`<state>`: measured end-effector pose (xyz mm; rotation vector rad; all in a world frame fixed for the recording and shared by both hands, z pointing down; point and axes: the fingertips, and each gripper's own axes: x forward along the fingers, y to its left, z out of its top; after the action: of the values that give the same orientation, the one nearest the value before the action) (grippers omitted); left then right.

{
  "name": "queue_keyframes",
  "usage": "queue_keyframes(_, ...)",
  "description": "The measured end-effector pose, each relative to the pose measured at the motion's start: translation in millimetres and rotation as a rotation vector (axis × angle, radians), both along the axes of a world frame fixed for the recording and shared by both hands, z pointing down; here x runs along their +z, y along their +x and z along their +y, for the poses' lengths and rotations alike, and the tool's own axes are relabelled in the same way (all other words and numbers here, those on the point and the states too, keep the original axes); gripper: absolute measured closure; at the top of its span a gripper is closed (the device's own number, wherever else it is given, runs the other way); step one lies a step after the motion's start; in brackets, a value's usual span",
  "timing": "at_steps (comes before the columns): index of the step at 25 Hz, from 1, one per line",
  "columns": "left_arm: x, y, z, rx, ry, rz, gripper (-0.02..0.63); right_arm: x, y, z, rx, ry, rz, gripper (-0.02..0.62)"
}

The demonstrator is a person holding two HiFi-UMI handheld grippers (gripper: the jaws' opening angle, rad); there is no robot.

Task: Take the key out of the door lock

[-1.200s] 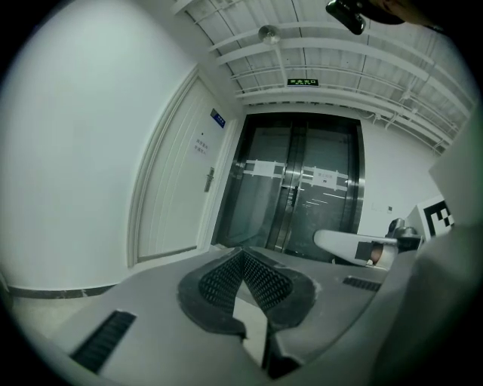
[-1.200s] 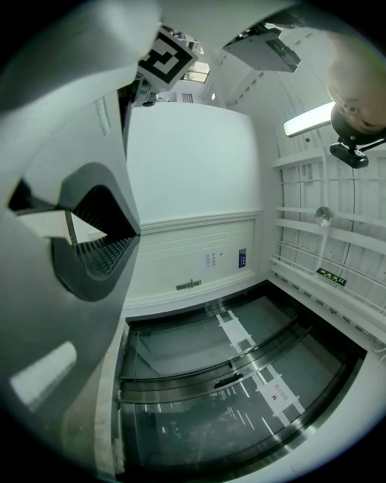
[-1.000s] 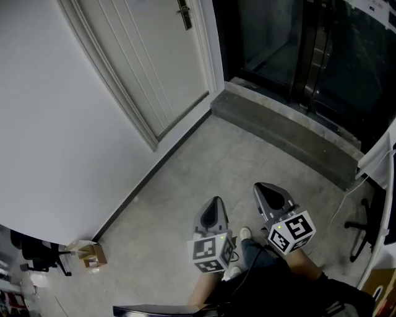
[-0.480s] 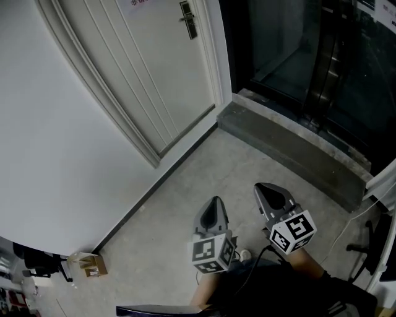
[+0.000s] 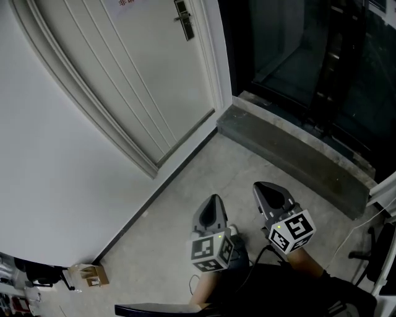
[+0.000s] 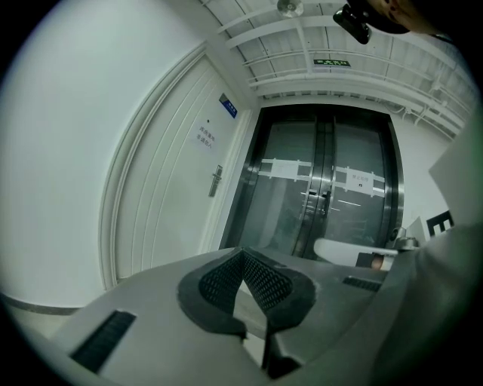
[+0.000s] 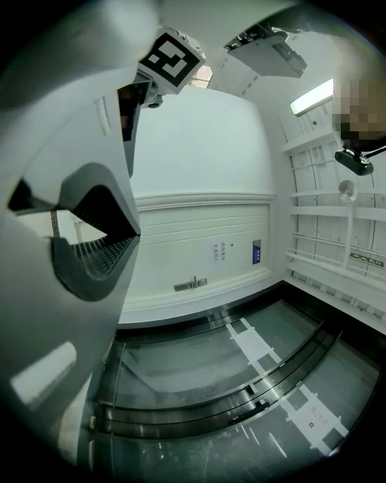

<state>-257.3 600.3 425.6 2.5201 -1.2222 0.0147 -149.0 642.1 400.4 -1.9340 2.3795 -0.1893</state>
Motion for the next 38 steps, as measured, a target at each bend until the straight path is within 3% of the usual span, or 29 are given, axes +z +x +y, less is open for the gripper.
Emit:
queue_keyframes(10, -24, 40, -160, 0.048, 0.027, -0.011, 0.606, -17, 27, -162, 0.022, 0.018, -0.008, 0.595)
queue_keyframes(21, -8, 74, -263, 0.089, 0.01, -0.009, 0.606, -5, 61, -264, 0.057, -0.007, -0.004, 0.595)
queue_keyframes(29, 2, 116, -354, 0.036, 0.004, -0.006, 0.606, 4, 106, -359, 0.014, -0.017, 0.008, 0.595)
queue_keyframes(38, -17, 191, -473, -0.013, 0.018, 0.012, 0.606, -13, 173, -484, -0.063, -0.006, 0.019, 0.595)
